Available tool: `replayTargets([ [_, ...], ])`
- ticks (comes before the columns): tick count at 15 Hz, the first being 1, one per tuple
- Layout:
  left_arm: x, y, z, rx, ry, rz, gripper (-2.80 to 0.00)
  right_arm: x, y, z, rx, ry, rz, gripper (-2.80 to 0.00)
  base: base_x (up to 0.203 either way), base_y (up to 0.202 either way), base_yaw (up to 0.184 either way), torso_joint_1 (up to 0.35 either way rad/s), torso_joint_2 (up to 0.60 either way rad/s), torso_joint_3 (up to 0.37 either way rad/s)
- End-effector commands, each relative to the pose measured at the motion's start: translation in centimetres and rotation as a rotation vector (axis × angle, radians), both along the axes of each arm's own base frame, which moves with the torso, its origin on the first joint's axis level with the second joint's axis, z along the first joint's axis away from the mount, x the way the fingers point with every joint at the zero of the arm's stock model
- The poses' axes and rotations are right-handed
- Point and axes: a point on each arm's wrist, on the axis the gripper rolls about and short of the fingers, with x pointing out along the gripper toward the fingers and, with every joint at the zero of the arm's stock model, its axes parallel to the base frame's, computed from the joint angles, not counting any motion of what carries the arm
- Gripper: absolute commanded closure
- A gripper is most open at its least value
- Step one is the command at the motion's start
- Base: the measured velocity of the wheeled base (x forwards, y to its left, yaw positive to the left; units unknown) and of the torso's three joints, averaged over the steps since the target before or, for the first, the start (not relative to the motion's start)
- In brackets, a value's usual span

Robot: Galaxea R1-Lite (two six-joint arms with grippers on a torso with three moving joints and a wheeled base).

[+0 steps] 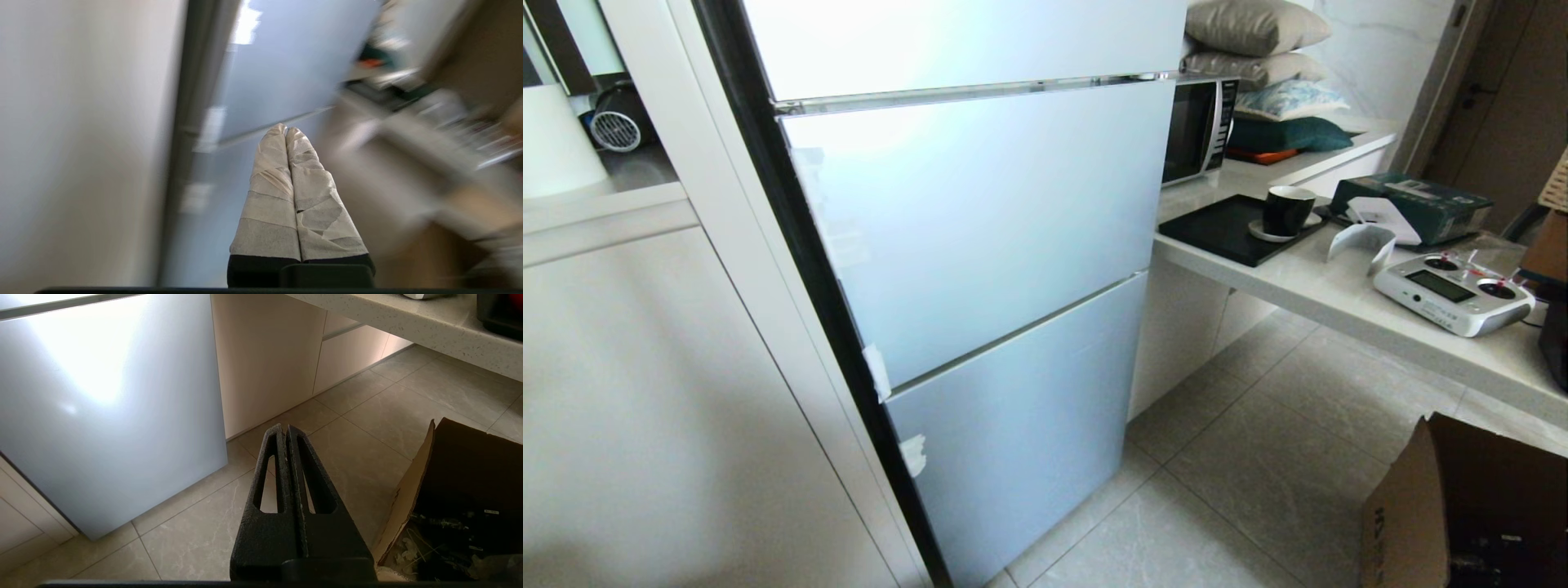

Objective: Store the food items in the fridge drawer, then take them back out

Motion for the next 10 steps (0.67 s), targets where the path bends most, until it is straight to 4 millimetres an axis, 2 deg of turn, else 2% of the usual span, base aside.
replayTargets([
  [1, 5.2, -0.5, 2.5, -0.238, 0.165, -0.081, 0.00, 0.0, 0.0, 0.0, 0.000, 0.002, 0.001, 0.00, 0.000, 0.000, 0.000, 0.000, 0.00, 0.000],
  [7, 16.8, -1.9, 4.9, -0.601, 0.198, -0.162, 0.00, 0.0, 0.0, 0.0, 0.000, 0.002, 0.001, 0.00, 0.000, 0.000, 0.000, 0.000, 0.00, 0.000],
  [10, 22.7, -1.4, 4.8, -0.751, 0.169, -0.101, 0.00, 0.0, 0.0, 0.0, 0.000, 0.002, 0.001, 0.00, 0.000, 0.000, 0.000, 0.000, 0.00, 0.000],
])
